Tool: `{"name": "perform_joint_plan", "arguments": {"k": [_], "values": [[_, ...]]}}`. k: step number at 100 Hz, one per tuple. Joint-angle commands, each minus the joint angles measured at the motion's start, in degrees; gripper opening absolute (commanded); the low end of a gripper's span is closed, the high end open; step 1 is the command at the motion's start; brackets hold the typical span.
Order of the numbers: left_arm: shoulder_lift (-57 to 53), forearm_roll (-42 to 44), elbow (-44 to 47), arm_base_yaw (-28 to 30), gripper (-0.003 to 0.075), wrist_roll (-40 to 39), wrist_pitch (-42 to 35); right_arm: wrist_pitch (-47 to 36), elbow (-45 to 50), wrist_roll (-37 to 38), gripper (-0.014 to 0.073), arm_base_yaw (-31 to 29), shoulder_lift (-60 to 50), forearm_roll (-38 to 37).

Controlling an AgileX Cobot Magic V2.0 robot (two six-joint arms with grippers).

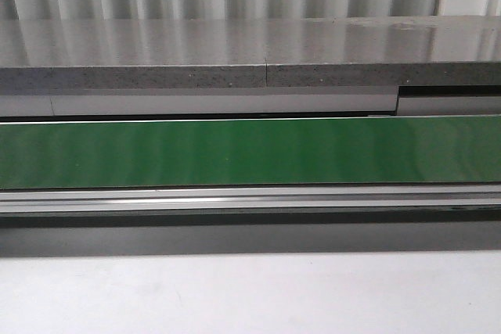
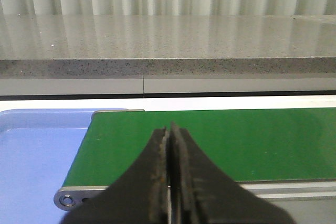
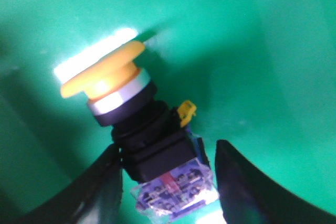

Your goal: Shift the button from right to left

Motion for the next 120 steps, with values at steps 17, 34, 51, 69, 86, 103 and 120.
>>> {"name": "perform_joint_plan", "arguments": {"k": [17,34,51,69,86,103,120], "values": [[-2.02,-0.20,1.43,0.10,-0.0020,-0.26,-4.91,-0.10,-1.68,-0.62,0.0060,1.27,-13.87,4.81],[-2.02,-0.20,1.43,0.10,-0.0020,-0.26,-4.91,1.91,-0.85,-0.62,0.0060,5.68,-19.32,4.86],[-2.02,-0.20,1.43,0.10,-0.0020,-0.26,-4.91,0.38,5.49,-0.40,0.0060,10.16,-23.06,5.04],[-2.02,-0.20,1.43,0.10,-0.0020,-0.26,-4.91,-3.22,13.68,0.86,0.0060,12.76,-23.62,5.46],[-2.02,-0.20,1.43,0.10,-0.0020,-0.26,-4.91,-5.37,17.71,0.86,0.0081,13.06,-23.27,5.60],[-2.02,-0.20,1.43,0.10,-0.0020,-0.26,-4.91,-5.13,17.76,0.70,0.0390,13.06,-22.49,6.05],[-2.02,-0.20,1.43,0.10,-0.0020,-0.26,-4.91,-7.36,17.76,-3.89,0.0573,13.27,-24.88,7.19]]}}
